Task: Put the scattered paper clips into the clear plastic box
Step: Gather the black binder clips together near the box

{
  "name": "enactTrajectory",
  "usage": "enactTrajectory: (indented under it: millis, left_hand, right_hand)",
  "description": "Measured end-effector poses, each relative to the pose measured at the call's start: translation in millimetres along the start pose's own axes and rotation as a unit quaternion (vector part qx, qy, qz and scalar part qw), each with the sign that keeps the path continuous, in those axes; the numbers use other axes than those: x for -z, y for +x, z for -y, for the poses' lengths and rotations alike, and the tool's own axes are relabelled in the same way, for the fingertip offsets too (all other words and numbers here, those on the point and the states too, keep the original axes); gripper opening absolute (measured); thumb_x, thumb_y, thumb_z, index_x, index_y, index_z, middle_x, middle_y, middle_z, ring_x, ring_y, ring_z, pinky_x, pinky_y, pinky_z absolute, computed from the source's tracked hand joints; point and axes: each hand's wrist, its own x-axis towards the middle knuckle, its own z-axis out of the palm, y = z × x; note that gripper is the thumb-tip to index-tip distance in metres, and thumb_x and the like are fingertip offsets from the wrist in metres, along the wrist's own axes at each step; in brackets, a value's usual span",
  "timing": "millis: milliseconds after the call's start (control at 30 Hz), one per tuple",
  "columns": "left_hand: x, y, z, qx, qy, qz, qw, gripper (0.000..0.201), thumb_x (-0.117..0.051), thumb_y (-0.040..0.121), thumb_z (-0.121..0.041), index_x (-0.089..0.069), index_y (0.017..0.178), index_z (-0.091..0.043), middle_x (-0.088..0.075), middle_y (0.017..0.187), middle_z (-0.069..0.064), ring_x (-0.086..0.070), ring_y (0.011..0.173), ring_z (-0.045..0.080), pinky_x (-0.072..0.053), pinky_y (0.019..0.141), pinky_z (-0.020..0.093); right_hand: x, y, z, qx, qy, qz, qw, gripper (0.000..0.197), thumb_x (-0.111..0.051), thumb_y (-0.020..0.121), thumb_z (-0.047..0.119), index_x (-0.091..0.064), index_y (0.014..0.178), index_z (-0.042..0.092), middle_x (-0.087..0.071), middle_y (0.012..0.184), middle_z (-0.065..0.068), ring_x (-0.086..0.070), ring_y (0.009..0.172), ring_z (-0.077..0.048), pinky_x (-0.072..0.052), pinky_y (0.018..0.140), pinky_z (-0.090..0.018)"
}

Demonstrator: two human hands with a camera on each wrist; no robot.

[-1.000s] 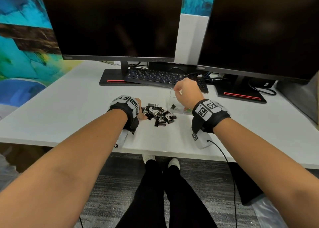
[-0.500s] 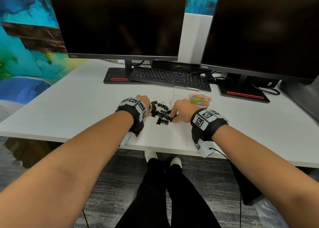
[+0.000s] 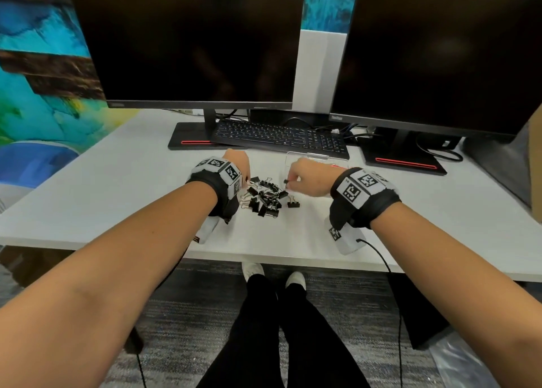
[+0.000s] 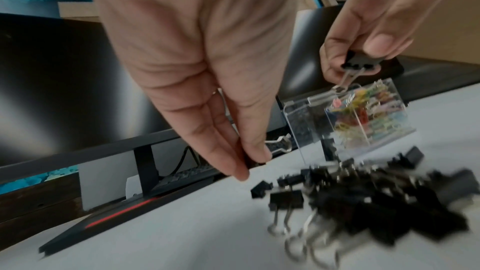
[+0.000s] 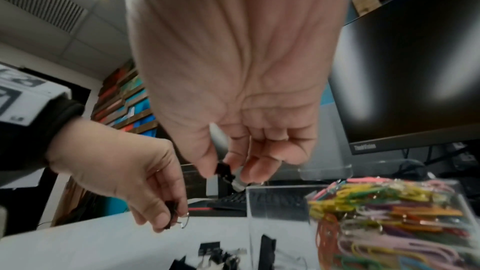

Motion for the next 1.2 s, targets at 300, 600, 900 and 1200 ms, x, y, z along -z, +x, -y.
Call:
enactTrajectory:
  millis: [300, 600, 900, 1200]
  left_hand:
    - [23, -8, -15, -0.02, -0.14, -0.114, 0.983, 0.027, -0.056, 0.092, -0.027, -0.07, 0.113, -0.017, -0.066, 0.119, -0.003, -0.061, 0.11, 0.018, -0.041, 0.103, 0.031]
    - [37, 3, -53, -0.02, -0.35, -0.239, 0.906, 0.024, -0.063, 0.088, -0.021, -0.07, 0.111, -0.015, -0.069, 0.111, 0.003, -0.061, 0.105, 0.018, -0.045, 0.095, 0.025]
    - [47, 14, -89, -0.008, -0.364, -0.198, 0.91, 0.025, -0.07, 0.083, -0.024, -0.066, 0.108, -0.019, -0.067, 0.106, 0.004, -0.064, 0.096, 0.021, -0.055, 0.083, 0.032]
    - [45, 15, -75, 0.025, -0.371, -0.173, 0.912, 0.029, -0.073, 0.081, -0.031, -0.069, 0.105, -0.017, -0.067, 0.108, 0.006, -0.065, 0.095, 0.021, -0.055, 0.084, 0.032]
  right_hand:
    - [10, 25, -32, -0.101, 0.021, -0.108, 0.989, 0.032, -0.047, 0.095, 0.027, -0.057, 0.112, 0.002, -0.047, 0.124, -0.016, -0.051, 0.11, -0.03, -0.045, 0.096, -0.04]
    - [-12, 1, -44, -0.086, 0.129, -0.234, 0.96, 0.017, -0.058, 0.088, 0.029, -0.061, 0.099, 0.017, -0.052, 0.107, -0.004, -0.057, 0.091, -0.02, -0.049, 0.084, -0.034]
    - [-39, -26, -45, -0.039, 0.094, -0.033, 0.994, 0.017, -0.064, 0.086, 0.023, -0.067, 0.084, 0.007, -0.06, 0.078, -0.001, -0.054, 0.074, -0.016, -0.041, 0.066, -0.026]
    - [-38, -13, -48, -0.042, 0.066, -0.005, 0.997, 0.016, -0.064, 0.085, 0.028, -0.065, 0.079, 0.013, -0.066, 0.083, -0.004, -0.059, 0.079, -0.02, -0.048, 0.07, -0.029]
